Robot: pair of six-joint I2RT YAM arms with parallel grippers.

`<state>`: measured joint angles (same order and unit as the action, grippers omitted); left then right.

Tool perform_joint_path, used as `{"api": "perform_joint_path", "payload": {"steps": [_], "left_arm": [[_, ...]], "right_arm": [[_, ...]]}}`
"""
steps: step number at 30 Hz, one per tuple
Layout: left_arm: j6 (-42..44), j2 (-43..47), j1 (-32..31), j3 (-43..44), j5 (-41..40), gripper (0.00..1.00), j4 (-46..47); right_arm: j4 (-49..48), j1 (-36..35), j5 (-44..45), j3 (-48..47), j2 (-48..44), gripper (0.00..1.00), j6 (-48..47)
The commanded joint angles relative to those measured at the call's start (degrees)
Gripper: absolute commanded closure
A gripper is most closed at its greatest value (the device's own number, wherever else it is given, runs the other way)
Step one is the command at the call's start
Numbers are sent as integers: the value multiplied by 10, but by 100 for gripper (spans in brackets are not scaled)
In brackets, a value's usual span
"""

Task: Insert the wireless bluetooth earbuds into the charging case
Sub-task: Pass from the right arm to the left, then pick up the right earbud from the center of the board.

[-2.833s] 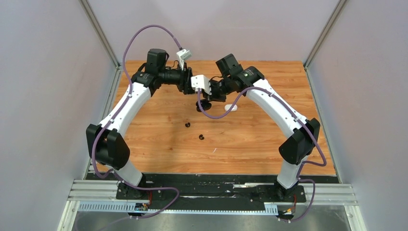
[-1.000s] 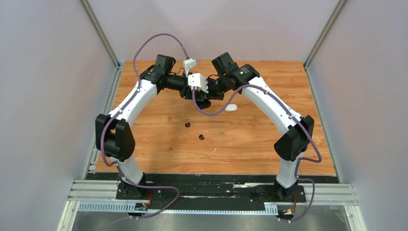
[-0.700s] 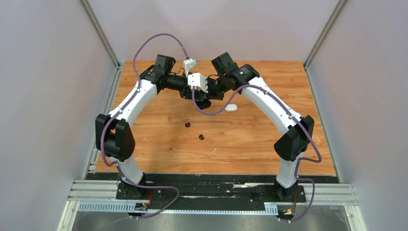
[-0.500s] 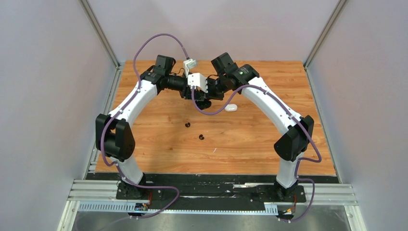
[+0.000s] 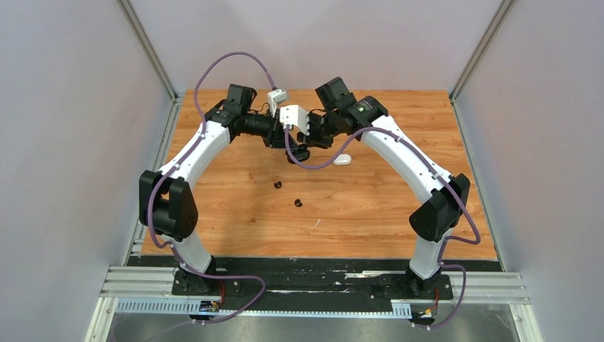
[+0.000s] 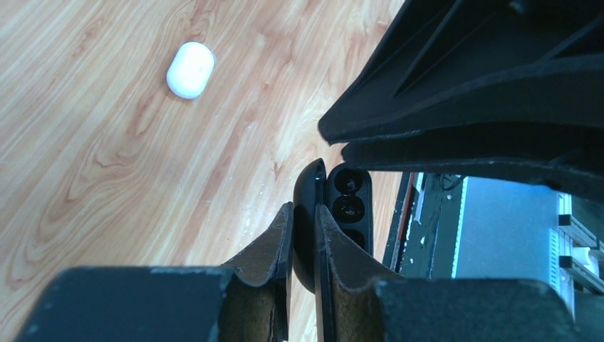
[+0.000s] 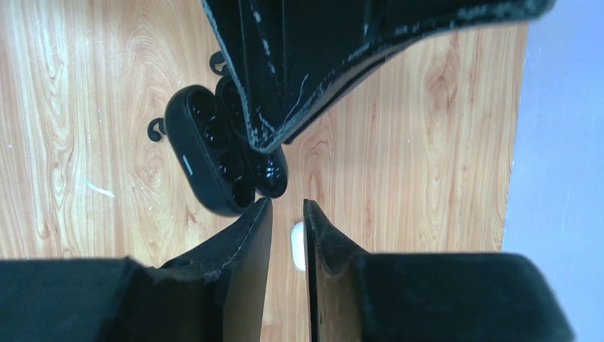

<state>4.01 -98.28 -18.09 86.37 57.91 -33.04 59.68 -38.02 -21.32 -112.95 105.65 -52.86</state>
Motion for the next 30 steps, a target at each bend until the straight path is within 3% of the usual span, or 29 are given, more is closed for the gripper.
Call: {"api": "perform_joint_path", "payload": {"steps": [1, 10, 20, 26, 30], "left_arm": [[16, 44, 7, -4, -5, 100, 28], [101, 90, 8, 3, -57, 100, 44], [390, 192, -12, 3, -177, 100, 18], [475, 259, -25, -47, -255, 100, 33], [483, 271, -20, -102, -299, 100, 34]], "right_arm": [[-20, 13, 6, 19, -56, 75, 16], [-55, 75, -56, 24, -79, 73, 143], [-131, 210, -244, 99, -78, 74, 355], [-190, 203, -285, 173, -61, 73, 383], [-193, 180, -254, 187, -27, 73, 350]]}}
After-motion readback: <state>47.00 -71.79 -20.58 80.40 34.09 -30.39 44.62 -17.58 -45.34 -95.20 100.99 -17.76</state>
